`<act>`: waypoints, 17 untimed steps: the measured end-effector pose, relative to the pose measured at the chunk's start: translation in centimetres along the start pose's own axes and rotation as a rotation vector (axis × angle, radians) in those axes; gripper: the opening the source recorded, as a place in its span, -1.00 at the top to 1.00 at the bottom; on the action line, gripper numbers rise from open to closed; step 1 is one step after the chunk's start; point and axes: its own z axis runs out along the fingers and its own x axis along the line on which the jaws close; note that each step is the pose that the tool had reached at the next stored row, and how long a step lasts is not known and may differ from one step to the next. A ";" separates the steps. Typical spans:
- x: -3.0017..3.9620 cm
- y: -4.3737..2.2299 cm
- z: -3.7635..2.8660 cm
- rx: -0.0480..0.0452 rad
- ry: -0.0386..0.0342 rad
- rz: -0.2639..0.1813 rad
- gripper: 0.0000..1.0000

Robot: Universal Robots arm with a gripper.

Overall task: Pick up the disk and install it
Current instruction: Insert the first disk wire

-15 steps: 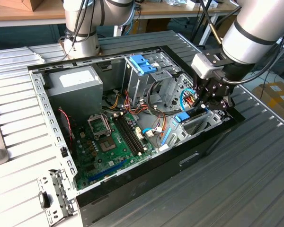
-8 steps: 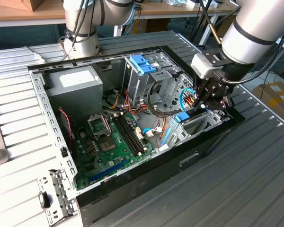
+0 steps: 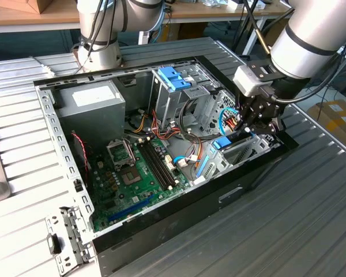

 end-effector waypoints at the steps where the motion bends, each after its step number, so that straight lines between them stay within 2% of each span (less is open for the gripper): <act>1: 0.00 0.01 0.05 -0.0002 -0.0015 0.000 0.64; 2: 0.00 0.00 0.00 0.0000 -0.0003 0.000 0.51; 3: -0.15 -0.05 -1.48 -0.0003 -0.0029 0.000 0.51; 4: -0.93 -0.03 -1.71 -0.0006 -0.0033 -0.001 0.68; 5: -1.16 -1.25 -1.64 -0.0089 -0.0033 -0.006 0.80; 6: -1.12 -1.53 -1.64 -0.0116 -0.0031 -0.006 0.80; 14: -0.26 -1.89 -1.71 -0.0166 -0.0024 -0.005 0.80; 17: -0.26 -2.19 -1.63 -0.0208 -0.0022 -0.005 0.80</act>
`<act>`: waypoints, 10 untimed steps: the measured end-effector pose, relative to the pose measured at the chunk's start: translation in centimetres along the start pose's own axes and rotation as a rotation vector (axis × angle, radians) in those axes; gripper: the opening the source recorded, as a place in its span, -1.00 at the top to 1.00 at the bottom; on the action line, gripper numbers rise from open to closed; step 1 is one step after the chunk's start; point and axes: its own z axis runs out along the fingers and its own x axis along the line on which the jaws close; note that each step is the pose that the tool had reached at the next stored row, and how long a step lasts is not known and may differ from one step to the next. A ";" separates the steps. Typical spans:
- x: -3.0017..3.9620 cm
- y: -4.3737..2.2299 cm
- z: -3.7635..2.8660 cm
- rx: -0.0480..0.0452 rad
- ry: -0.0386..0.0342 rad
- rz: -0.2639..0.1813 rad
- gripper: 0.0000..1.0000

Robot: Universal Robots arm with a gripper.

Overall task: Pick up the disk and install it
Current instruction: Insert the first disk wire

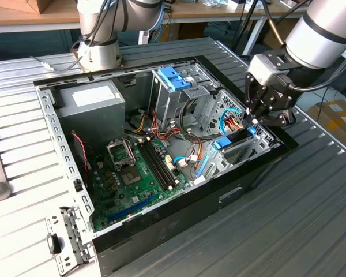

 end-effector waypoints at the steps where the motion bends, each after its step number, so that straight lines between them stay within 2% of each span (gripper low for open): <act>1: 0.00 -0.09 0.03 -0.0012 0.0003 0.000 0.80; 10: 0.01 -0.34 0.39 -0.0059 0.0009 0.001 0.80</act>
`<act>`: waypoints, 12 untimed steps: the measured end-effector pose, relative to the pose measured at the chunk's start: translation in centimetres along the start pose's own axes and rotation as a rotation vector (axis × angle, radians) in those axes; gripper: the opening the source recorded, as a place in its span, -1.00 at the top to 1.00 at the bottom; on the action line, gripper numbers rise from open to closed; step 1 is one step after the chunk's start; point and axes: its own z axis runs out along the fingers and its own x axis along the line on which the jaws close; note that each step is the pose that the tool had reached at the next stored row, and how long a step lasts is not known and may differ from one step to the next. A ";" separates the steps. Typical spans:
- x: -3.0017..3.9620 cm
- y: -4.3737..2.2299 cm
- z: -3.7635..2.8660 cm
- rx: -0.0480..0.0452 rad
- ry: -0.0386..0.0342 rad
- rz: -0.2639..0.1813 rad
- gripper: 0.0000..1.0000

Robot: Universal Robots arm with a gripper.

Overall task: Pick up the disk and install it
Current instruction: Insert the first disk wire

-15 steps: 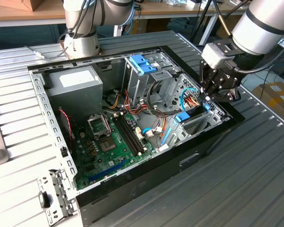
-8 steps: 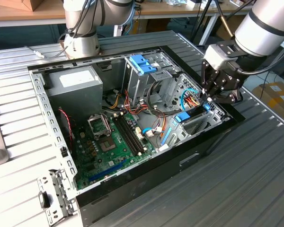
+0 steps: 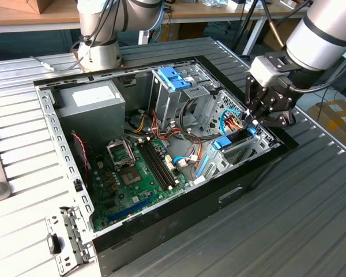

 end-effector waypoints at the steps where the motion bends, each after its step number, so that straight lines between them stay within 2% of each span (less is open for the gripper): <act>1: 0.00 -0.04 0.07 -0.0007 0.0001 0.000 0.80; 8: 0.02 -0.20 0.45 -0.0030 -0.0008 0.000 0.80; 12: 0.02 -0.23 0.44 -0.0030 0.0005 0.000 0.80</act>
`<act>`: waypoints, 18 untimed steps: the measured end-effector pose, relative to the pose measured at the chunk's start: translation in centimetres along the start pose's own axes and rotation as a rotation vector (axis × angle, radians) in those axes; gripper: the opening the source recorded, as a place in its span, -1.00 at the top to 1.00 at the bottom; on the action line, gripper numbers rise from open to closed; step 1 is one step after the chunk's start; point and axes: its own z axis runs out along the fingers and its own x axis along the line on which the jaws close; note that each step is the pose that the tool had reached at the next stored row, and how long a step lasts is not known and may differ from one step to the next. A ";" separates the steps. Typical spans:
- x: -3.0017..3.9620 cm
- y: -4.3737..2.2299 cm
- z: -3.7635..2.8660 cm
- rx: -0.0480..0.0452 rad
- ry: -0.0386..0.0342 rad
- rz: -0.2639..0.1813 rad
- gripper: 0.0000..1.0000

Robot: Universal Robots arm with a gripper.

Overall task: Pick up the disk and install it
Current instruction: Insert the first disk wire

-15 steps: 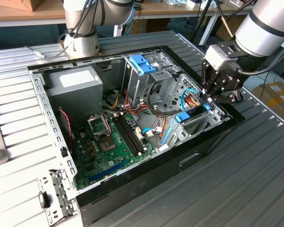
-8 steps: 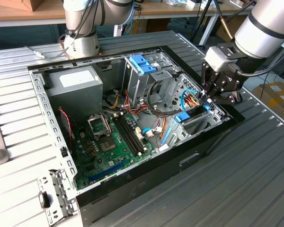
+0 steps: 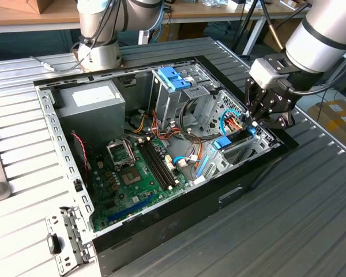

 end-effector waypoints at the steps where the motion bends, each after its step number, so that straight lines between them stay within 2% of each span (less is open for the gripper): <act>1: 0.00 0.00 0.00 0.0000 0.0000 0.000 0.80; 3: 0.00 0.00 0.00 0.0000 -0.0003 0.000 0.80; 6: -0.04 -0.01 -0.40 0.0000 -0.0001 0.000 0.80; 10: -0.04 0.00 -0.37 0.0000 -0.0001 0.000 0.80; 18: 0.05 0.01 0.47 -0.0019 0.0006 0.000 0.80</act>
